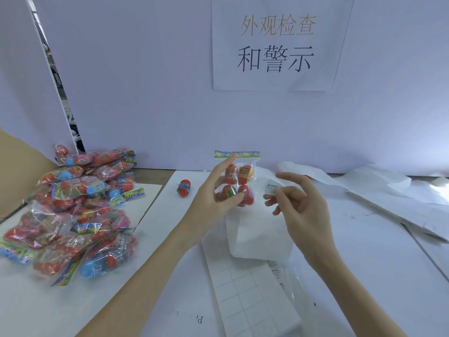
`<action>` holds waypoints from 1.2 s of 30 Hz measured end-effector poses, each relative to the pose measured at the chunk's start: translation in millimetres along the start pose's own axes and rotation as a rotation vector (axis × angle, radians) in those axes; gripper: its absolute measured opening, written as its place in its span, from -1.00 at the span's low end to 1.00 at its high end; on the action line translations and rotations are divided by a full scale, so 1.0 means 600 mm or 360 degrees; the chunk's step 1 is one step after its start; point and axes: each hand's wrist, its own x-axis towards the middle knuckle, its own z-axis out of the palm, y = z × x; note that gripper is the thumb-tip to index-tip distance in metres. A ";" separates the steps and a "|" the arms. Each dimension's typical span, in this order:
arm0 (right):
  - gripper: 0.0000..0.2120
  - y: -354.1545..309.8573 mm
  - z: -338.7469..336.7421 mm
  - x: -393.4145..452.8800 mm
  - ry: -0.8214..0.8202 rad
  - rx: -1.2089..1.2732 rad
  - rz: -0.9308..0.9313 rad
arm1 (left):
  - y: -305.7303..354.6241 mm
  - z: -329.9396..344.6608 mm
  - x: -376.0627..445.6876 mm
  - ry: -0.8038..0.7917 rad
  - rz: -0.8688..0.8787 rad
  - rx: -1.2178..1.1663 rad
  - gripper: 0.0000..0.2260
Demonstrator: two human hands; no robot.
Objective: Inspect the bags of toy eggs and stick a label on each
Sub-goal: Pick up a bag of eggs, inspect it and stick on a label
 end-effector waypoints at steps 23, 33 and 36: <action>-0.67 0.026 0.009 -0.005 -0.0101 -0.0272 -0.0146 | -0.015 -0.009 0.006 -0.0395 -0.0225 -0.0527 -0.33; -0.64 0.026 0.014 -0.009 -0.0069 -0.0294 -0.0229 | -0.016 -0.007 0.007 -0.0334 -0.0238 -0.0573 -0.55; -0.64 0.026 0.014 -0.010 -0.0062 -0.0302 -0.0212 | -0.015 -0.011 0.009 -0.0412 -0.0276 -0.0638 -0.47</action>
